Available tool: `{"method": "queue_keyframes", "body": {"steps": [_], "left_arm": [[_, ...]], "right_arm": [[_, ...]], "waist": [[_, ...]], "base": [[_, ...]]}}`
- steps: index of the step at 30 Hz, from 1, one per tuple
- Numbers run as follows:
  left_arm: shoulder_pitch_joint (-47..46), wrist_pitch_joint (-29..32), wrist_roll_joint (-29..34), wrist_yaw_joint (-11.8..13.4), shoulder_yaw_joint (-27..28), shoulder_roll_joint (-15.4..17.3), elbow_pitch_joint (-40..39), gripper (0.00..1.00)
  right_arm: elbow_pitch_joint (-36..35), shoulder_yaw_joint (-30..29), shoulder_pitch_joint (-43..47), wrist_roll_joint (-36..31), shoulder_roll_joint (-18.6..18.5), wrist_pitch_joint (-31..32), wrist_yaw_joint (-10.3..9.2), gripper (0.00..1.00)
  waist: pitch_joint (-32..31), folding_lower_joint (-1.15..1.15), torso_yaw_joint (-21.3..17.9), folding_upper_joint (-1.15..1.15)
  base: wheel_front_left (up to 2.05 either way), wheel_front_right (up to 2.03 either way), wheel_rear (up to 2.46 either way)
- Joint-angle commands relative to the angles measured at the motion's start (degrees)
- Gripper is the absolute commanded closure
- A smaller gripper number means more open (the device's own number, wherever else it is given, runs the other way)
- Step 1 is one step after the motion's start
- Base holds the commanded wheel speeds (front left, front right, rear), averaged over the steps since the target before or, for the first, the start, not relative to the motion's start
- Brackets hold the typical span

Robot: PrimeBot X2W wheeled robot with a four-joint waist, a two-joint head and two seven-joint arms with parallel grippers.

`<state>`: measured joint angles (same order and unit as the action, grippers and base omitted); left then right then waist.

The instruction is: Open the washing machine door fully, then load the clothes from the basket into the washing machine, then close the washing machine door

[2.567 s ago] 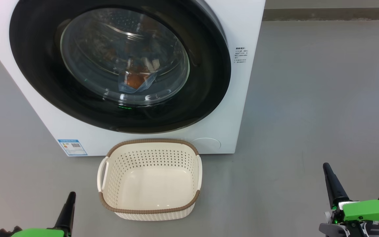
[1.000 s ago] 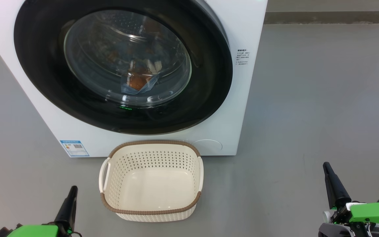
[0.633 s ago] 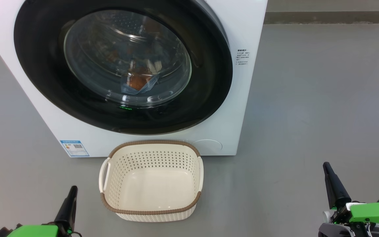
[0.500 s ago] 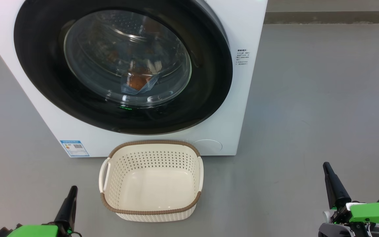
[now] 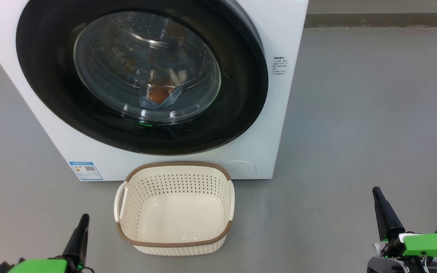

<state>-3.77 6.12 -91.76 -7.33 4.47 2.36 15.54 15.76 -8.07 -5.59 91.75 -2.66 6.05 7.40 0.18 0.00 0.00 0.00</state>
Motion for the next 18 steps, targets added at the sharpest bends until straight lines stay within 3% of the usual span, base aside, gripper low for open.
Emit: {"method": "queue_keyframes", "body": {"steps": [1, 18], "left_arm": [[-2.4, 0.4, -0.4, -0.2, 2.0, 0.6, -1.5, 1.00], [-2.4, 0.4, -0.4, -0.2, 2.1, 0.6, -1.5, 1.00]], "right_arm": [[-1.7, 1.5, -0.6, 0.4, -0.2, 0.4, 0.09, 1.00], [-1.7, 1.6, -0.6, 0.4, -0.2, 0.4, 0.09, 1.00]], "waist": [[0.0, 0.00, 0.0, 0.00], [0.0, 0.00, 0.0, 0.00]], "base": [[0.00, 0.00, 0.00], [0.00, 0.00, 0.00]]}}
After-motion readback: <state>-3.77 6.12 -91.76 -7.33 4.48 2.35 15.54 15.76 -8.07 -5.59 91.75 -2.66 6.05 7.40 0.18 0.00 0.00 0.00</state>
